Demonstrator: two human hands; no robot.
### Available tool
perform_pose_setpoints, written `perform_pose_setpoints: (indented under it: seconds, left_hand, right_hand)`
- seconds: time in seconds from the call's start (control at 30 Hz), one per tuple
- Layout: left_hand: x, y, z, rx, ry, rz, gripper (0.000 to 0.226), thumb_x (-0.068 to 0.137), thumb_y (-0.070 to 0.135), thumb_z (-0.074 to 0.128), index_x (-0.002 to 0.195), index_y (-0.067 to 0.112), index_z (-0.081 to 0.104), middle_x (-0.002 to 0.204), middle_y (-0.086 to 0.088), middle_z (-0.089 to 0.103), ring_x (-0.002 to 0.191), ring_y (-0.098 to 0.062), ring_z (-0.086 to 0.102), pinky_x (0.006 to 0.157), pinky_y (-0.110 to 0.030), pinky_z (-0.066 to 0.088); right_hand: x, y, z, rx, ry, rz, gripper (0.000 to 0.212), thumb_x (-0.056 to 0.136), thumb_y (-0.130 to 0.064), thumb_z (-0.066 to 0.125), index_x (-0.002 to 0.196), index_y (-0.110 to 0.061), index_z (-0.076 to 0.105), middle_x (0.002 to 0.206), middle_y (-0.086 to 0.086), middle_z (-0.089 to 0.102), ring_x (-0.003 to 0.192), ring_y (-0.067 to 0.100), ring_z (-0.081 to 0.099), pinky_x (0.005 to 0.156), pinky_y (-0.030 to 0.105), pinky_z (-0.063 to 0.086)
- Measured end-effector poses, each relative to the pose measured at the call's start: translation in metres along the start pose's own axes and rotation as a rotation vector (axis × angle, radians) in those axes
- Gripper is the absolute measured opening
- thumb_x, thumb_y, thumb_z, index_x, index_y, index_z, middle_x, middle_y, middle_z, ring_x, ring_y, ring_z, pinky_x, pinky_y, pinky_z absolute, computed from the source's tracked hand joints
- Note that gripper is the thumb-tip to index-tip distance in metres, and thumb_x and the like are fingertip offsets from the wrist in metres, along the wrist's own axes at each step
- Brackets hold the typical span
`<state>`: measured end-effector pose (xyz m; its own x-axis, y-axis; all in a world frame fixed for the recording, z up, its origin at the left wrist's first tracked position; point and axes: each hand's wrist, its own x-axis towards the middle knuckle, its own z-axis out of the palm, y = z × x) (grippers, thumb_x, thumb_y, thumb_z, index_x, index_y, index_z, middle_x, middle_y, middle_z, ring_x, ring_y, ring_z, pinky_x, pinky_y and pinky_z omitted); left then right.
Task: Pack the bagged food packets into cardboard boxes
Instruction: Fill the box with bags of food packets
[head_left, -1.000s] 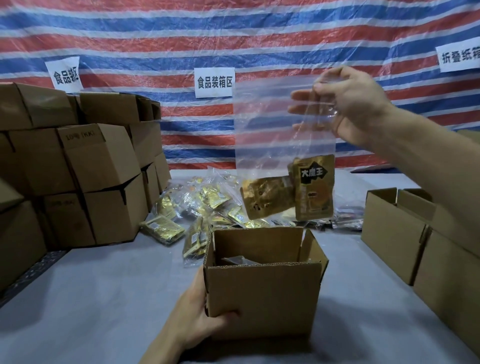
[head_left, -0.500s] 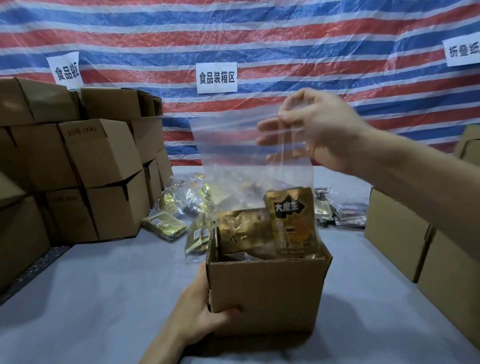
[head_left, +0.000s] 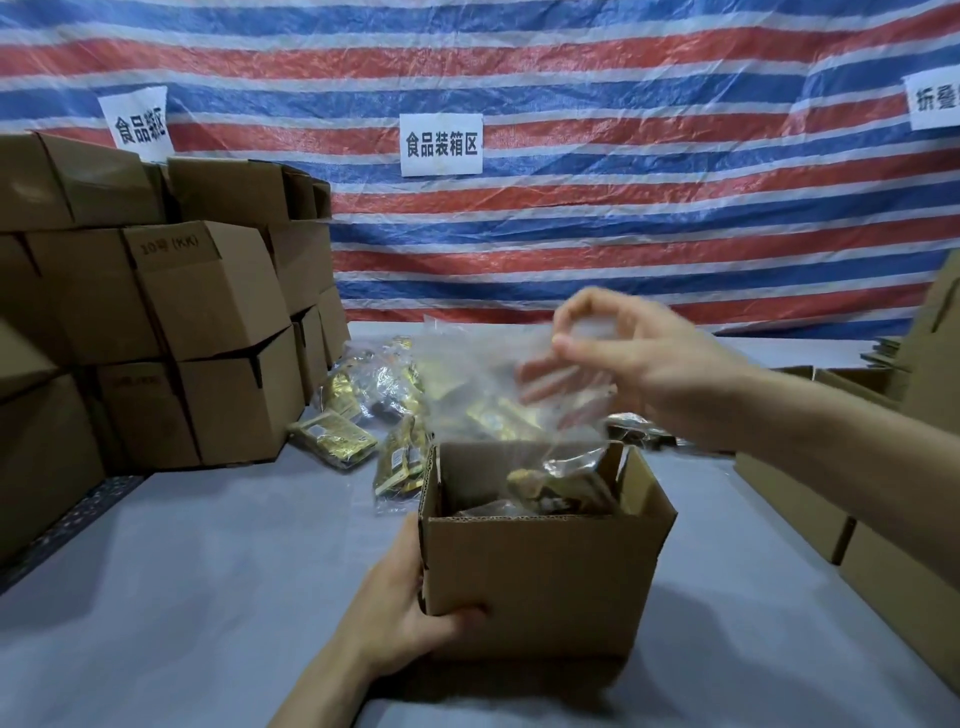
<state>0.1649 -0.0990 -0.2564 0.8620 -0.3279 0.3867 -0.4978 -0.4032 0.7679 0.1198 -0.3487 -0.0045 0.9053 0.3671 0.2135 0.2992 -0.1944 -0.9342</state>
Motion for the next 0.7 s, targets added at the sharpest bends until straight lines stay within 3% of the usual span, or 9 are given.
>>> perform_pose_setpoints:
  seconds: [0.13,0.23,0.3,0.4,0.5,0.57,0.7]
  left_hand:
    - [-0.001,-0.001,0.001,0.003,0.013,-0.007,0.081,0.062,0.056,0.081,0.135,0.032,0.056,0.121,0.023,0.067,0.112,0.001,0.064,0.088,-0.033,0.053]
    - [-0.001,-0.002,0.002,0.011,0.008,-0.009,0.082,0.062,0.055,0.080,0.137,0.034,0.054,0.122,0.025,0.066,0.112,0.003,0.063,0.087,-0.027,0.052]
    - [0.000,-0.003,0.001,0.019,-0.004,-0.007,0.084,0.061,0.055,0.079,0.138,0.034,0.054,0.122,0.026,0.066,0.111,0.003,0.063,0.086,-0.027,0.052]
    - [0.000,-0.005,0.002,0.027,0.005,-0.004,0.083,0.060,0.054,0.079,0.137,0.035,0.054,0.119,0.028,0.066,0.109,0.005,0.063,0.085,-0.023,0.052]
    - [-0.001,-0.004,0.003,0.028,0.025,-0.009,0.075,0.060,0.056,0.079,0.130,0.037,0.056,0.116,0.030,0.065,0.106,0.006,0.063,0.082,-0.018,0.051]
    - [-0.001,-0.002,0.003,0.026,0.030,-0.005,0.074,0.062,0.059,0.078,0.129,0.037,0.054,0.117,0.032,0.062,0.107,0.008,0.061,0.081,-0.013,0.049]
    - [0.000,-0.001,0.003,0.012,0.033,0.002,0.075,0.062,0.060,0.078,0.129,0.036,0.055,0.119,0.032,0.062,0.109,0.008,0.060,0.082,-0.010,0.046]
  right_hand:
    - [0.012,-0.011,-0.004,0.279,0.156,-0.029,0.003,0.101,-0.012,0.051,0.099,-0.012,0.050,0.101,0.021,0.075,0.095,0.042,0.073,0.078,0.065,0.057]
    - [0.021,-0.014,-0.004,0.375,0.212,-0.021,0.010,0.105,-0.012,0.047,0.096,-0.014,0.051,0.101,0.018,0.075,0.097,0.040,0.073,0.078,0.068,0.055]
    - [0.022,-0.010,-0.006,0.399,0.183,-0.017,0.015,0.106,-0.014,0.045,0.092,-0.015,0.051,0.100,0.016,0.075,0.098,0.039,0.073,0.080,0.064,0.057]
    - [0.018,0.004,-0.015,0.311,0.073,0.054,0.014,0.104,-0.013,0.046,0.091,-0.013,0.051,0.102,0.015,0.076,0.099,0.040,0.073,0.085,0.053,0.060]
    - [0.008,0.022,-0.028,-0.019,-0.105,0.249,0.007,0.100,-0.012,0.055,0.094,-0.011,0.052,0.110,0.014,0.075,0.101,0.037,0.073,0.087,0.045,0.061]
    - [0.002,0.033,-0.034,-0.170,-0.194,0.346,0.009,0.100,-0.015,0.057,0.096,-0.009,0.051,0.112,0.014,0.075,0.104,0.034,0.073,0.094,0.046,0.058]
    - [-0.007,0.037,-0.043,-0.151,-0.233,0.363,0.022,0.097,-0.028,0.058,0.098,-0.008,0.048,0.117,0.014,0.074,0.108,0.034,0.071,0.096,0.045,0.057]
